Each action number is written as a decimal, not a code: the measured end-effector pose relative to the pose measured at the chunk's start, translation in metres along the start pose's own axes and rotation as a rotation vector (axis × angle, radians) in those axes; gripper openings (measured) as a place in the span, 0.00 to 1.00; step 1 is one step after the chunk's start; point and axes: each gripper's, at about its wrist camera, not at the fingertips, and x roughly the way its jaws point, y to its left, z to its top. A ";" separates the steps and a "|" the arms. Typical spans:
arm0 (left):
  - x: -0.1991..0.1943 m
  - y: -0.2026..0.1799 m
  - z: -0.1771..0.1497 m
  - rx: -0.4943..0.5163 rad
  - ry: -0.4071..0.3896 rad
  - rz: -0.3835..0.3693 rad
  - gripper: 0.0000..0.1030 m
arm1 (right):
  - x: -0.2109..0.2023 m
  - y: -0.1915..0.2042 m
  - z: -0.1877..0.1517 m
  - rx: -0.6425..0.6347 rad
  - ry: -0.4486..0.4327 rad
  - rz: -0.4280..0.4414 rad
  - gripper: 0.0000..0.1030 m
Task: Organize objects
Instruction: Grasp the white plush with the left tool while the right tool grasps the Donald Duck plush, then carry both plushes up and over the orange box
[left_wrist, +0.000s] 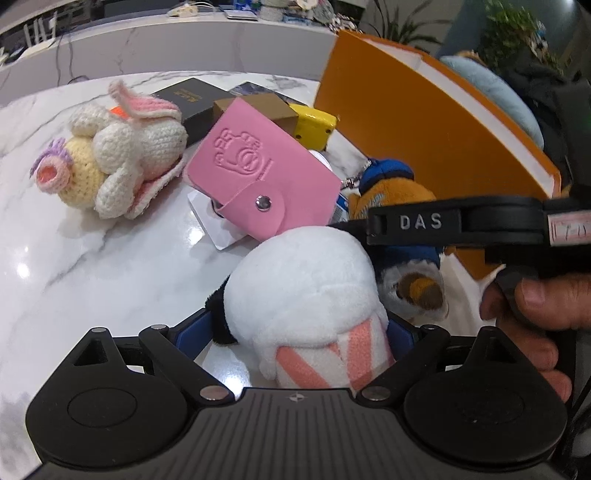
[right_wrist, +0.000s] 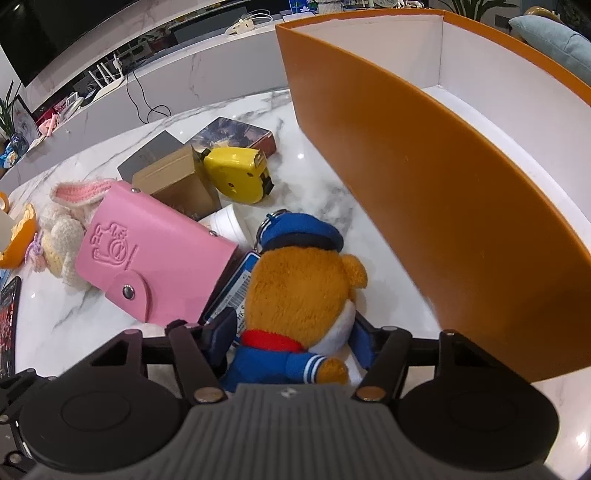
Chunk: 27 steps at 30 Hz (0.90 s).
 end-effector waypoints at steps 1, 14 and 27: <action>-0.002 0.003 -0.001 -0.008 -0.007 -0.003 1.00 | 0.000 0.000 0.000 -0.003 -0.003 -0.001 0.62; -0.019 -0.015 -0.009 0.156 -0.038 0.033 0.83 | -0.015 0.002 -0.001 -0.015 -0.039 0.005 0.54; -0.058 -0.011 -0.041 0.023 -0.128 0.037 0.82 | -0.075 -0.004 -0.003 0.012 -0.137 0.110 0.53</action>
